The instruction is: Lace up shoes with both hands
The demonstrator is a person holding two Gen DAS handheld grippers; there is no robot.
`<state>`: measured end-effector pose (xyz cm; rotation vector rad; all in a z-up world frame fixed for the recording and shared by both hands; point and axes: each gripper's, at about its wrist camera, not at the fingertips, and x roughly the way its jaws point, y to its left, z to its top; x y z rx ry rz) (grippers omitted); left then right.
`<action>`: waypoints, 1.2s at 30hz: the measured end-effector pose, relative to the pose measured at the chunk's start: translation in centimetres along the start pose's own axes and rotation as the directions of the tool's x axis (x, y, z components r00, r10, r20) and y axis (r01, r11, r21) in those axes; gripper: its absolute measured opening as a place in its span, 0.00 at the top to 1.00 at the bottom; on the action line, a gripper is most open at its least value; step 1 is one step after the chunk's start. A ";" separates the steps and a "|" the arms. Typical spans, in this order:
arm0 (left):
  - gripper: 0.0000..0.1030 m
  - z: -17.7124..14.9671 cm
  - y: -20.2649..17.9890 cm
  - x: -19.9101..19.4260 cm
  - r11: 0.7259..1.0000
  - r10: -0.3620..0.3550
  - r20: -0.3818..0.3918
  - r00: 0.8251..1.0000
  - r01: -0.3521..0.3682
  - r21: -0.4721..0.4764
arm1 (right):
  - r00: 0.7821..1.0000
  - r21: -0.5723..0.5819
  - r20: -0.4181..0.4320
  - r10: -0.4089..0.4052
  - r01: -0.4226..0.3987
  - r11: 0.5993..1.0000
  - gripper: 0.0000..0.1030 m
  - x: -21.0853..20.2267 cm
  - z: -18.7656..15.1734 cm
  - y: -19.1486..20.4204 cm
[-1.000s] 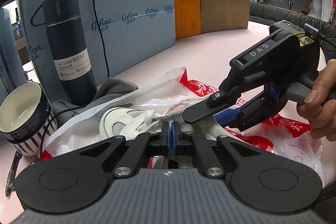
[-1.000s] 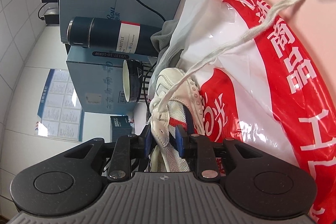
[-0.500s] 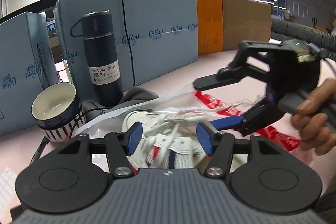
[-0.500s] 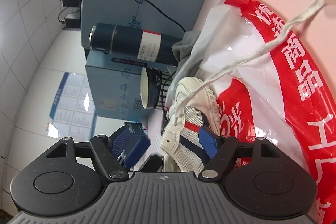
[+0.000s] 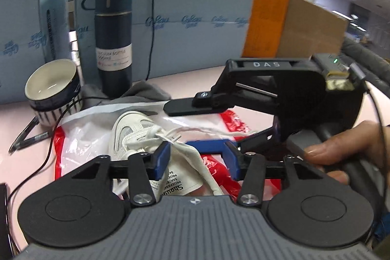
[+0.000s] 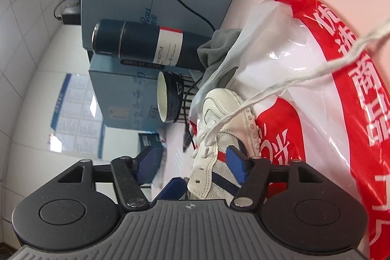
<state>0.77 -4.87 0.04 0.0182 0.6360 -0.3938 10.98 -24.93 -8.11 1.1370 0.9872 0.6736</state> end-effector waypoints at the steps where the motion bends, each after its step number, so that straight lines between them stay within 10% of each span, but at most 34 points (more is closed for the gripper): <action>1: 0.59 -0.1 -0.2 0.3 1.000 0.015 -0.006 1.000 -0.015 -0.012 | 1.000 -0.010 -0.009 -0.007 0.007 1.000 0.56 0.1 0.1 0.2; 18: 0.85 -1.2 -0.5 1.8 0.984 0.132 0.008 0.991 -0.130 -0.118 | 0.999 0.010 -0.030 -0.028 0.028 1.000 0.96 0.5 0.5 -1.0; 28: 0.80 -1.6 -0.3 1.7 0.989 0.116 0.020 0.993 -0.114 -0.091 | 0.991 0.250 0.056 0.122 -0.132 0.959 0.96 -0.5 -0.6 -4.5; 36: 0.84 -1.9 -1.0 1.6 0.994 0.111 0.049 0.993 -0.111 -0.002 | 0.994 0.156 0.046 0.102 -0.108 0.982 0.84 -0.1 -0.2 -2.7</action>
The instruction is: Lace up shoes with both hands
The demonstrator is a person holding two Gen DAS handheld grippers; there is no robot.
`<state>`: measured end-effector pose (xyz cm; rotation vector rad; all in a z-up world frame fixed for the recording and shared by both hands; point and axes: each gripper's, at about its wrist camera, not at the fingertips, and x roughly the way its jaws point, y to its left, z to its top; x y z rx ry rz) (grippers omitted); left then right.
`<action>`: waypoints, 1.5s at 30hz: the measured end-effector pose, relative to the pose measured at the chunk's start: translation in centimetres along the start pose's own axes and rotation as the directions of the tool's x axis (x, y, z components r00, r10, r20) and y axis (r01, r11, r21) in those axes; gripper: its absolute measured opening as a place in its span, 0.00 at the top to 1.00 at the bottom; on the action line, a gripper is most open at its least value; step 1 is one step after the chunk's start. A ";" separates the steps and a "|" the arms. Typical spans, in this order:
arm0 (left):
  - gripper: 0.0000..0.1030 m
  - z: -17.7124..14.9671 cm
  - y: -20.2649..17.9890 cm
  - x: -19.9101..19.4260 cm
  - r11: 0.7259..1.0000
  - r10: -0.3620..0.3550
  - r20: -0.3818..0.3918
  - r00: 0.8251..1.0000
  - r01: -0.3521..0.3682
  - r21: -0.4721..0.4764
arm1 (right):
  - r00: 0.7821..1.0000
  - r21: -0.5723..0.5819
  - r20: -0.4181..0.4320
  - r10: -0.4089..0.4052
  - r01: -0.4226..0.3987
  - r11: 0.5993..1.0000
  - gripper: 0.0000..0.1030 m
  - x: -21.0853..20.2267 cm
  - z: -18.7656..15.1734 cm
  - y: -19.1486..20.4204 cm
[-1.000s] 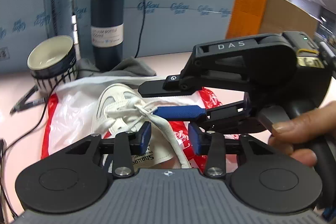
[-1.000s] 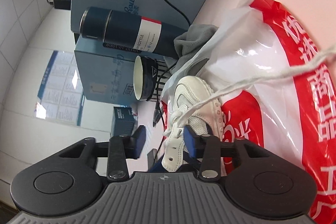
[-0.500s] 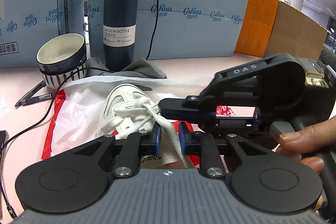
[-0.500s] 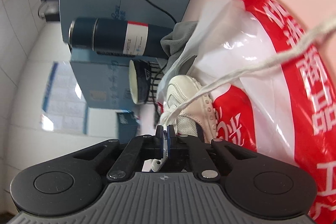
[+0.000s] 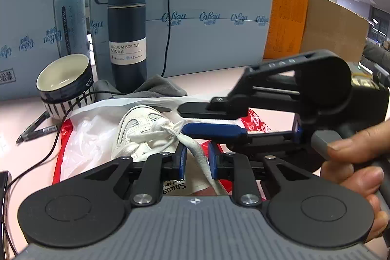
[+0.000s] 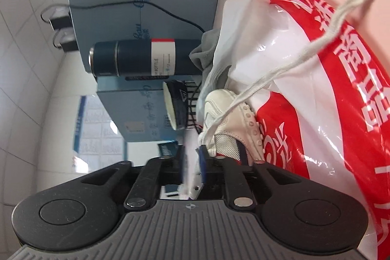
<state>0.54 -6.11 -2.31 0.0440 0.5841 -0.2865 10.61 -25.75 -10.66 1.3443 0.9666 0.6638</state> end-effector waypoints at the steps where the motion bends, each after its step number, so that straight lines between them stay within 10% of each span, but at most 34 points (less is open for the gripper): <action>1: 0.84 0.0 0.0 0.0 1.000 -0.002 0.000 1.000 0.002 0.006 | 1.000 -0.010 0.001 -0.009 0.009 1.000 0.84 0.1 0.0 0.2; 12: 0.80 0.1 0.3 0.4 1.000 -0.012 -0.014 1.000 0.012 0.016 | 0.997 -0.084 0.009 -0.079 0.080 0.993 0.95 0.9 -0.2 1.1; 21: 0.85 0.0 0.7 0.5 0.998 -0.031 -0.006 1.000 0.030 -0.048 | 0.996 0.162 0.055 0.076 -0.084 0.983 0.95 -0.1 -0.8 -3.0; 45: 0.82 -0.1 0.5 0.8 0.999 -0.008 0.001 1.000 0.008 -0.043 | 0.964 0.305 0.137 0.229 -0.261 0.916 0.95 -1.8 -1.1 -5.2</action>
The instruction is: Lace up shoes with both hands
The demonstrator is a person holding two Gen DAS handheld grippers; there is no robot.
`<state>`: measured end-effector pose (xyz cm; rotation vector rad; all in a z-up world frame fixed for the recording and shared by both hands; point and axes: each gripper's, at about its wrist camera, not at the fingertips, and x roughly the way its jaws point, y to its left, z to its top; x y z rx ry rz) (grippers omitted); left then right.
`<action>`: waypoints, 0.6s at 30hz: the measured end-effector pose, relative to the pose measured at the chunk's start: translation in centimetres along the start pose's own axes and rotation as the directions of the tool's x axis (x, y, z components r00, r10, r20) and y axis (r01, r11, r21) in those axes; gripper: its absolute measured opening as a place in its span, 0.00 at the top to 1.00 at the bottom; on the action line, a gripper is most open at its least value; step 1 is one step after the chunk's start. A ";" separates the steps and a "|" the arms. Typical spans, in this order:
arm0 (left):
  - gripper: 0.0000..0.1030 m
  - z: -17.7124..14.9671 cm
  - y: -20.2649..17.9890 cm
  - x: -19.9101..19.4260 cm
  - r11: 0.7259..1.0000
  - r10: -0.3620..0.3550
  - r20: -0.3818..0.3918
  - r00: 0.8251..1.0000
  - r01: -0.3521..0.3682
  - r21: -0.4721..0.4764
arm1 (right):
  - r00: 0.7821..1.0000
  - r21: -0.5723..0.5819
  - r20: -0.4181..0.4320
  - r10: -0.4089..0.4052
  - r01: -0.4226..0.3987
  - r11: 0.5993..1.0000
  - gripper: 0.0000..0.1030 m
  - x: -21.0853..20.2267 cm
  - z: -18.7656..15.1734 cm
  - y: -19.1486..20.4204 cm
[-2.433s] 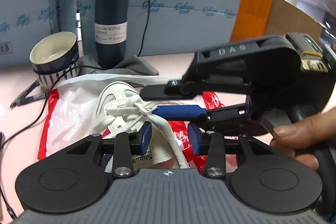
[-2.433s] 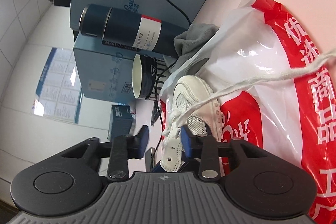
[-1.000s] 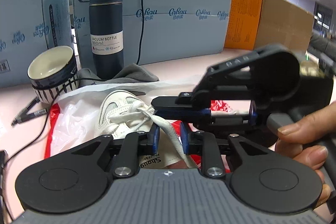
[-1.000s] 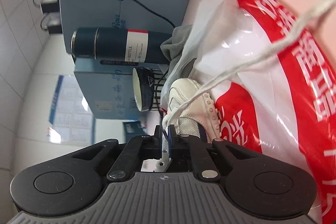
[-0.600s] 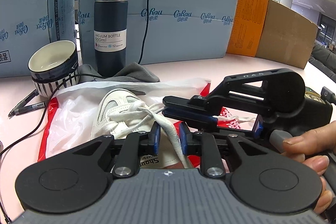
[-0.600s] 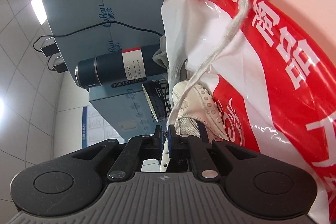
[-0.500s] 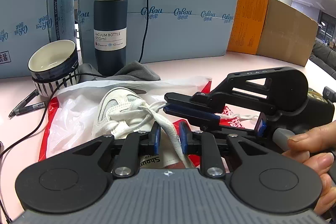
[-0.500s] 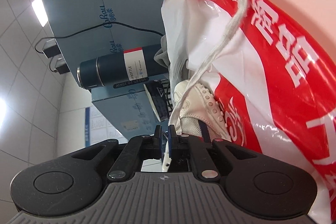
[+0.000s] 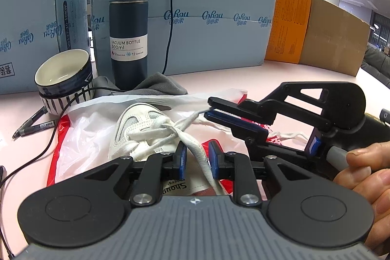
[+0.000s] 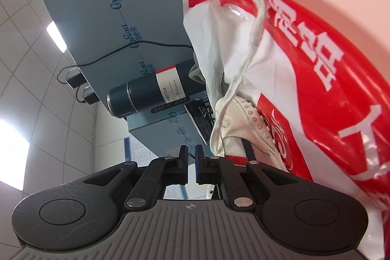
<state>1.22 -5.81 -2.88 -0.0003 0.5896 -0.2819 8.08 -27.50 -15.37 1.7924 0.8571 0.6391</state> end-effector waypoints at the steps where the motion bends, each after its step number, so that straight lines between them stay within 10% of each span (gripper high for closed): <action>1: 0.82 0.0 0.0 0.0 1.000 -0.002 -0.001 1.000 0.002 -0.006 | 1.000 0.003 0.002 0.004 -0.004 1.000 0.95 -0.1 0.0 0.0; 18: 0.84 0.0 0.4 0.0 0.999 -0.019 -0.007 1.000 0.019 -0.039 | 0.997 -0.002 0.008 0.081 -0.081 0.997 0.95 -0.6 -0.1 0.6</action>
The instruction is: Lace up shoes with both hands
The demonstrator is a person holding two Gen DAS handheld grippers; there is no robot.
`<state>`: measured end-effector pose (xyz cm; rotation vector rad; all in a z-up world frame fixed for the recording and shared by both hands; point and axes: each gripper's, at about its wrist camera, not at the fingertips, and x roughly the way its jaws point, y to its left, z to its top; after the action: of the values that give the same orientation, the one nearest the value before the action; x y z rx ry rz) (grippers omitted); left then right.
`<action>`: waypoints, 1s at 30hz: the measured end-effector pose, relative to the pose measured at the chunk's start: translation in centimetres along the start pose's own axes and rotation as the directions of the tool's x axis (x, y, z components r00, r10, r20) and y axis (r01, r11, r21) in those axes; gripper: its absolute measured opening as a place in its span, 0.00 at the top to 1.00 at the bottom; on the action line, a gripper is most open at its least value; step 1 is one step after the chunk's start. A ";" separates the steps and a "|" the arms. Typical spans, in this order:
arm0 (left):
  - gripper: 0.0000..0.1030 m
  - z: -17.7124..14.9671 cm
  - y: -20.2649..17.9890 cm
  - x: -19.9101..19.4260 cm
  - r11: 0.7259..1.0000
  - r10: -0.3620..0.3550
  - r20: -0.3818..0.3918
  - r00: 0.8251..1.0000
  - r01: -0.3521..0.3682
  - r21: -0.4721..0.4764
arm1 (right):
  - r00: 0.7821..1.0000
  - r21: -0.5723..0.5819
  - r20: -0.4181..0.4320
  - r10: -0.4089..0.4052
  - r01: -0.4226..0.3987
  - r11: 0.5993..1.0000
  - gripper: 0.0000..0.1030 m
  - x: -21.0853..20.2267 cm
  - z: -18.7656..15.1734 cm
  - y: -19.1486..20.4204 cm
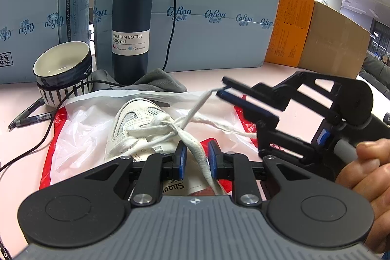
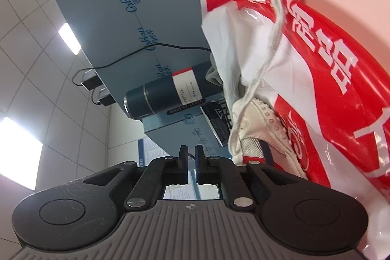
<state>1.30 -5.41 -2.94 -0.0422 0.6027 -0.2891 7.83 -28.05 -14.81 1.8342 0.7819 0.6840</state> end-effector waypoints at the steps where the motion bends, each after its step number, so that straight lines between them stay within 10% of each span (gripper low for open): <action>1: 0.84 0.0 0.0 0.0 1.000 0.003 0.003 1.000 -0.003 0.004 | 1.000 0.002 0.003 0.010 -0.010 1.000 0.95 -0.1 0.0 0.1; 30: 0.82 -0.2 -0.6 -0.2 0.998 0.036 0.023 0.999 -0.037 0.056 | 0.961 -0.006 0.072 0.267 -0.267 0.964 0.94 -3.7 -0.2 4.6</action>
<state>0.84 -5.93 -2.91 0.0198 0.5726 -0.2697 6.31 -32.13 -10.84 1.9772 0.4927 0.7827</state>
